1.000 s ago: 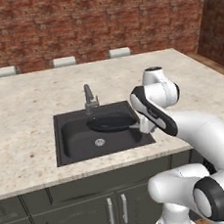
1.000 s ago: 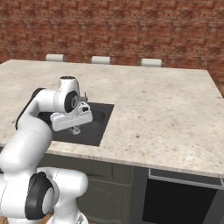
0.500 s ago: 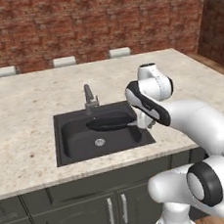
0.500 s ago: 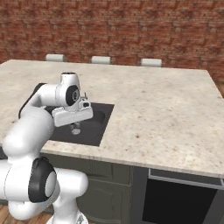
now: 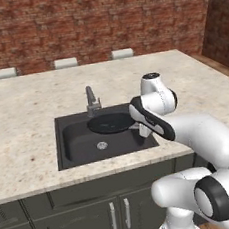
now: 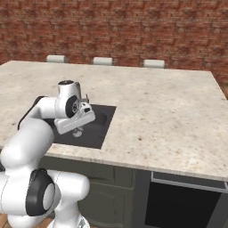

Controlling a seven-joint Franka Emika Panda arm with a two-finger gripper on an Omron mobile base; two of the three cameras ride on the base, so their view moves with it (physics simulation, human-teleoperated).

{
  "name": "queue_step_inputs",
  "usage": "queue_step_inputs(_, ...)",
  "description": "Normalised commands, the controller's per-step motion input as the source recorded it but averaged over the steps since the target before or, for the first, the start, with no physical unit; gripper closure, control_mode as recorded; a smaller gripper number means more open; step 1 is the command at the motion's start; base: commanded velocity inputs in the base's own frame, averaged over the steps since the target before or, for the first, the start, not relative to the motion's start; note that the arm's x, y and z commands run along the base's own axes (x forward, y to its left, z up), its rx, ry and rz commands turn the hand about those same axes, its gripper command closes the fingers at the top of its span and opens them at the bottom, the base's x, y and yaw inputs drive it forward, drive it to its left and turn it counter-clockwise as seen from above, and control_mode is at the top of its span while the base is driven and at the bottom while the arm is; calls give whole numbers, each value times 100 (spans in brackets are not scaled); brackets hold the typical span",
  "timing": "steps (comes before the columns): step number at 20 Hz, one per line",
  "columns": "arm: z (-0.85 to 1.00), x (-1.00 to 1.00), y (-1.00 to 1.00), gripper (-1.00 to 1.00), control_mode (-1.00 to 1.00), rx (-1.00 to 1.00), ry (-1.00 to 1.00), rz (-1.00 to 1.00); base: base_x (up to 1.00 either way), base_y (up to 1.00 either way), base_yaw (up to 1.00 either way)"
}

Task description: Move the pot and pan from the stove into the sink.

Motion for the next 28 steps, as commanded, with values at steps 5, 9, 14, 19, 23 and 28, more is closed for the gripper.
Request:
queue_step_inputs(5,-26,51,0,100,-100,-3,-5,1,0,0,0)
queue_step_inputs(9,-29,52,0,100,-100,-3,0,2,0,0,0)
queue_step_inputs(14,-29,55,0,100,-100,-6,0,5,0,0,0)
queue_step_inputs(19,-24,42,7,100,-100,-5,-1,7,0,0,0)
queue_step_inputs(23,-27,15,37,100,-100,-7,-1,12,0,0,0)
queue_step_inputs(28,-11,0,35,100,-100,-3,-1,5,0,0,0)
